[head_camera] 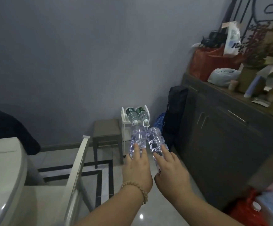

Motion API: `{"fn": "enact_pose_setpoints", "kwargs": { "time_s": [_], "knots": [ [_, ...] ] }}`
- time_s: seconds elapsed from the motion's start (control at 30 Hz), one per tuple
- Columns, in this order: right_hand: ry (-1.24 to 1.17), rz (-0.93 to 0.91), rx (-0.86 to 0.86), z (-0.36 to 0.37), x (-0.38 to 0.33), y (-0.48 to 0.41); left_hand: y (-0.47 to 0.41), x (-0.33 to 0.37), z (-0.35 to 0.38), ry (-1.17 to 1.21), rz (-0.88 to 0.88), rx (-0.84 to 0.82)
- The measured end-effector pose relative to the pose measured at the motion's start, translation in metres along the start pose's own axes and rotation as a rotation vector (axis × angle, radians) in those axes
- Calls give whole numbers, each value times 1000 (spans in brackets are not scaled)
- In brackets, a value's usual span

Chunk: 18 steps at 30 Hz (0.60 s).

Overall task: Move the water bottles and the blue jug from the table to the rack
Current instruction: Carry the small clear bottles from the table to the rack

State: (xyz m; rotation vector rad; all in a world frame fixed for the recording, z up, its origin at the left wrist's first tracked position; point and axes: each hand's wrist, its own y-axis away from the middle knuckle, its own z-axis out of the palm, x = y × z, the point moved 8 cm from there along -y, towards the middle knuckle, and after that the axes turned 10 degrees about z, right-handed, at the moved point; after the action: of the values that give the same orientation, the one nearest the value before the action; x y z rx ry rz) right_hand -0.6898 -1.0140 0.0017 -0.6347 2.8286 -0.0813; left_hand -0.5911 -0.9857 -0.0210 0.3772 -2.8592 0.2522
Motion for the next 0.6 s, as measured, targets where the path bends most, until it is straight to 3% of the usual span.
{"fn": "enact_pose_setpoints", "kwargs": {
  "time_s": [0.33, 0.6],
  "knots": [
    [-17, 19, -199, 105, -2, -159, -144, -79, 83, 103, -98, -177],
    [-49, -27, -302, 186, 15, -271, -247, -117, 145, 101, -217, -218]
  ]
}}
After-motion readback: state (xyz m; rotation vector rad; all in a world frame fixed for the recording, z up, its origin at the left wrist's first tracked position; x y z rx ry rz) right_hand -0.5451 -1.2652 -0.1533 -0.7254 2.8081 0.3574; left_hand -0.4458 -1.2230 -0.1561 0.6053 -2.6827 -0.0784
